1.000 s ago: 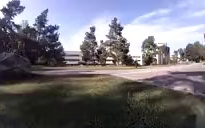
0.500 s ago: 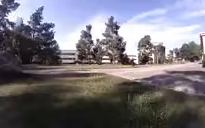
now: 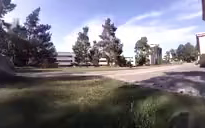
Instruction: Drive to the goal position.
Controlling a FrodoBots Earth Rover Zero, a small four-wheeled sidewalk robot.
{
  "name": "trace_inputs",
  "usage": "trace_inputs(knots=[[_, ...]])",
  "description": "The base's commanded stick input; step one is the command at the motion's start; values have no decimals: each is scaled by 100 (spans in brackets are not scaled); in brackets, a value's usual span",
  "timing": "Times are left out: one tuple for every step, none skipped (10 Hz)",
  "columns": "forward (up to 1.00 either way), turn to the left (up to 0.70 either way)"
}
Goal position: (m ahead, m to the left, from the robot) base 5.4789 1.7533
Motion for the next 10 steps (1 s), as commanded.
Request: trace_inputs(knots=[[60,-15],[60,-15],[60,-15],[60,-15],[60,-15],[60,-15],[60,-15],[60,-15],[60,-15],[60,-15]])
